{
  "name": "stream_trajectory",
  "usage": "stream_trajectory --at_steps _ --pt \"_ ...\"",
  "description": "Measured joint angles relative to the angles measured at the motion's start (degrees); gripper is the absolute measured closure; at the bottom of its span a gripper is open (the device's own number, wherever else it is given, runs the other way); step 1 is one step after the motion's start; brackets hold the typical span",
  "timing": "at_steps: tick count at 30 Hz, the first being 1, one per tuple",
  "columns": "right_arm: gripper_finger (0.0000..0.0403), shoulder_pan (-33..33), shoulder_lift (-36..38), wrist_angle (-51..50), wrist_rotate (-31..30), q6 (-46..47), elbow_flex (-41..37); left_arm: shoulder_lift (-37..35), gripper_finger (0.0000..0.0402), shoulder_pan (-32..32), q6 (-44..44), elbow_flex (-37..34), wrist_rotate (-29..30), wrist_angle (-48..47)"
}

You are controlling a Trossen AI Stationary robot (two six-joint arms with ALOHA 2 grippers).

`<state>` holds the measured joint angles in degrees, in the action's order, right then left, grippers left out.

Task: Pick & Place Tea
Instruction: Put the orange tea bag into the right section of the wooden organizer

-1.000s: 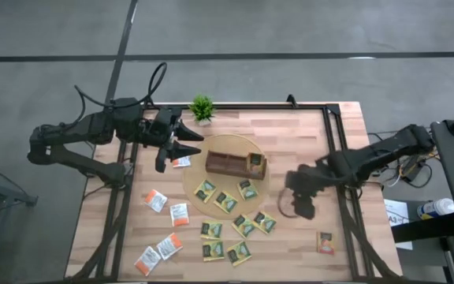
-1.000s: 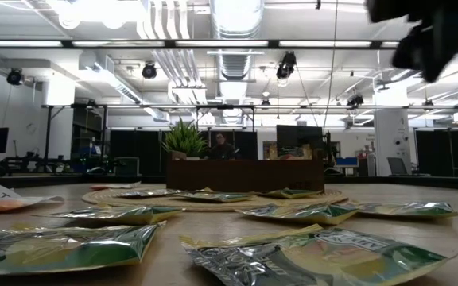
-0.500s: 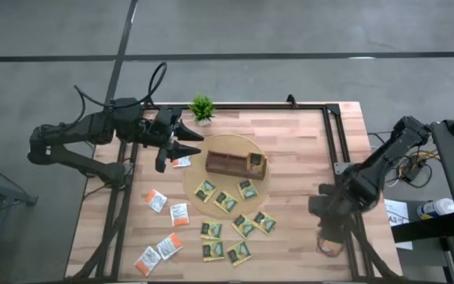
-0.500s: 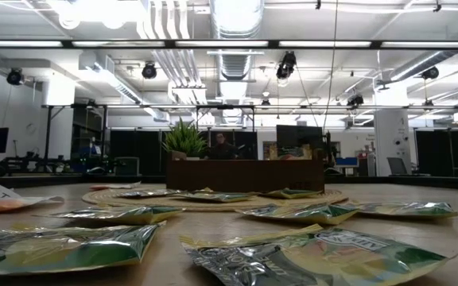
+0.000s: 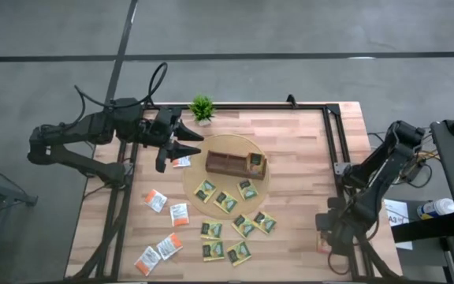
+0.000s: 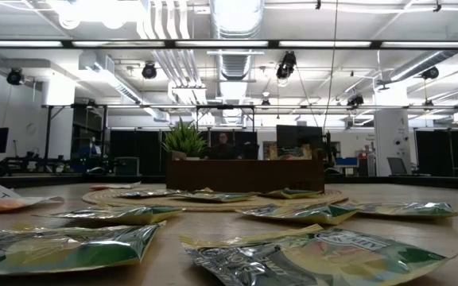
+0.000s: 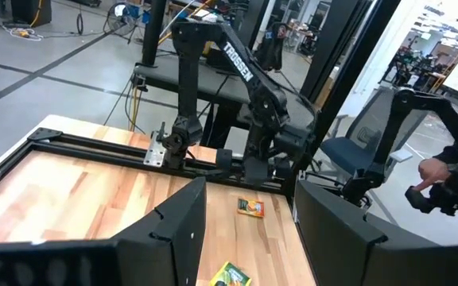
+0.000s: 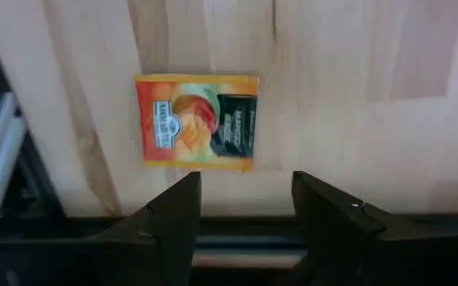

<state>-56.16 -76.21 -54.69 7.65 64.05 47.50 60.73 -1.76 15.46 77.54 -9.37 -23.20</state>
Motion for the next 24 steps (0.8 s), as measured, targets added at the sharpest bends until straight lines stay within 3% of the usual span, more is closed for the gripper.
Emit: stream_trajectory --at_steps 9,24 --pt "0.0186 -0.79 -7.39 10.62 -1.81 -3.55 -2.09 0.00 0.0213 0.02 1.01 0.00 0.02 -0.16" --pt "0.0186 -2.34 -15.65 16.20 -5.06 -0.82 -2.57 0.00 0.0213 0.07 4.04 0.00 0.04 0.06"
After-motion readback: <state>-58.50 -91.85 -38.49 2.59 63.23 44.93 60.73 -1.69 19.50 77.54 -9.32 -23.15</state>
